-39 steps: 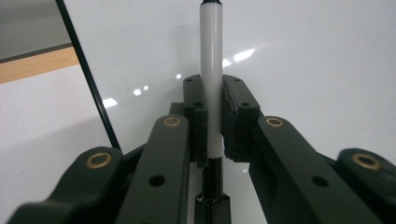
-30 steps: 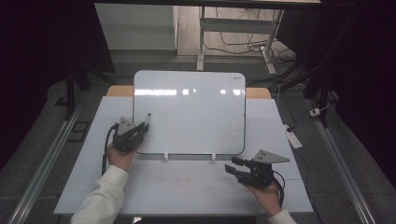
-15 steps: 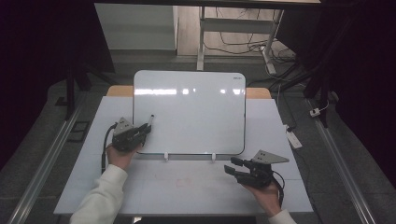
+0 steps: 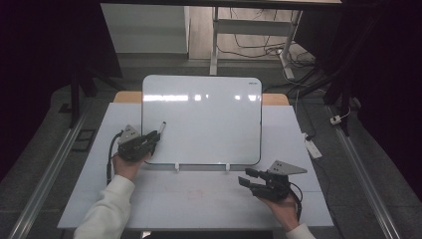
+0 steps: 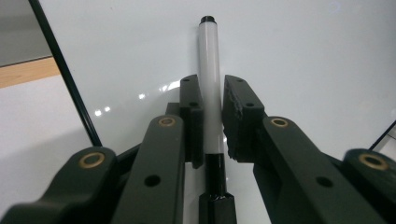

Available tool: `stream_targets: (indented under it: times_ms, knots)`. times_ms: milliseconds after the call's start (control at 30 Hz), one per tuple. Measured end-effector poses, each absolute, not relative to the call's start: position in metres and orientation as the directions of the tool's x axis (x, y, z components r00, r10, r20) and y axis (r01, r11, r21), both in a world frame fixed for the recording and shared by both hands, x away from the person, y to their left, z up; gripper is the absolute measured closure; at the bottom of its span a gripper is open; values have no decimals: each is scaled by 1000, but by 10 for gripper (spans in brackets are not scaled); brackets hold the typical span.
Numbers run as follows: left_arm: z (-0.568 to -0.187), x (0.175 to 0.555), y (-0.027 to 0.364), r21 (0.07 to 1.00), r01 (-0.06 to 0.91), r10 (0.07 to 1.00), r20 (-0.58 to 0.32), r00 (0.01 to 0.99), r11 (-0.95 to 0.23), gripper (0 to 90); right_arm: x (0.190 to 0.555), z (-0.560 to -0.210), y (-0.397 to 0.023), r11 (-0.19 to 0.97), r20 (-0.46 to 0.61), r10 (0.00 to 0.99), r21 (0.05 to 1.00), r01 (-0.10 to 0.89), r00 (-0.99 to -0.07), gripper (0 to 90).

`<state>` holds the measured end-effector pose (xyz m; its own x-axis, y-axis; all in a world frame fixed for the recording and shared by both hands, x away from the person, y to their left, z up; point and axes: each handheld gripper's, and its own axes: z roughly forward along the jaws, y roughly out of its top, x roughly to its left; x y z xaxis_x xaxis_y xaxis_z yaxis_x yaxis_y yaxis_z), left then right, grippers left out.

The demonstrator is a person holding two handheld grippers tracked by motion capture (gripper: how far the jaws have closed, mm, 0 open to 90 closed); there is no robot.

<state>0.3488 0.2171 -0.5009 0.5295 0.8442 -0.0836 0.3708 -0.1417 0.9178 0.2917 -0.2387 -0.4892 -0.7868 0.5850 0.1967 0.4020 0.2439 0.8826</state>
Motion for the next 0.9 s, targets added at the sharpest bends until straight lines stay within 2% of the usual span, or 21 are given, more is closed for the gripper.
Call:
stream_targets:
  times_ms: [367,533,900]
  knots:
    - [-485,326,220,921,354,837,-60,544,-164,531,292,-488,-242,242,191,588,886,396,-786,496]
    - [-481,308,223,886,415,801,-87,592,-210,418,292,-488,-248,281,130,597,890,358,-791,479]
    - [-485,257,235,838,478,740,-143,658,-263,335,290,-490,-270,320,40,637,895,311,-770,455]
